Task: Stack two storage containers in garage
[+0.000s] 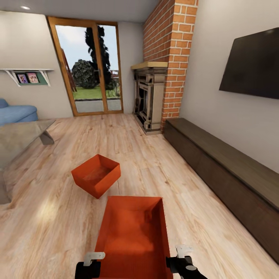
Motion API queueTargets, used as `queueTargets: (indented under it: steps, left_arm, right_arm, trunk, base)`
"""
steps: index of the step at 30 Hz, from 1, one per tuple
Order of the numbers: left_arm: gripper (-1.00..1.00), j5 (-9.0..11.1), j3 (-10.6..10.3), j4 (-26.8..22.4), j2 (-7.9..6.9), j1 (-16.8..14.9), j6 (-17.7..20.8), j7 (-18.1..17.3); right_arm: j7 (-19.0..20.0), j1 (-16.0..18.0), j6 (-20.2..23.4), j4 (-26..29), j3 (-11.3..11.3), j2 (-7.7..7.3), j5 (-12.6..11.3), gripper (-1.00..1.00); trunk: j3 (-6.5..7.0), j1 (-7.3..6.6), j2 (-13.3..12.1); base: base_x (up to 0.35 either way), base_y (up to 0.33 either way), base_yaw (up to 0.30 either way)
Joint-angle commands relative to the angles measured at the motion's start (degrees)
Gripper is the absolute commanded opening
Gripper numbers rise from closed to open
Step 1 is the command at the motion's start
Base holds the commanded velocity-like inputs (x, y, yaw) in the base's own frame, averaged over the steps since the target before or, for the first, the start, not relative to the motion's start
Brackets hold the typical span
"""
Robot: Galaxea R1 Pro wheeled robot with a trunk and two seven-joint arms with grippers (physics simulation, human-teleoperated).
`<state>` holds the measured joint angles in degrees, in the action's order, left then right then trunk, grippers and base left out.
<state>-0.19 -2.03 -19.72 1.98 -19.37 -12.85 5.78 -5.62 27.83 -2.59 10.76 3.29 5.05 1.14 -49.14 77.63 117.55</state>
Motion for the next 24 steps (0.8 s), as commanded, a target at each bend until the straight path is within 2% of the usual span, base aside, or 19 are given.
queueTargets:
  steps: [1,24]
  left_arm:
    - [-1.0,0.1,0.4,0.0,-0.05,-0.1,-0.2,0.9]
    - [-1.0,0.0,0.4,0.1,-0.05,-0.1,-0.2,0.9]
  right_arm:
    - [-0.6,0.0,-0.1,0.0,0.1,-0.04,0.3,-1.0]
    - [-0.6,0.0,-0.1,0.0,0.1,-0.04,0.3,-1.0]
  trunk:
    - [-0.05,-0.01,0.0]
    - [-0.05,-0.01,0.0]
  base:
    - [0.0,0.0,0.291]
    - [0.0,0.0,0.291]
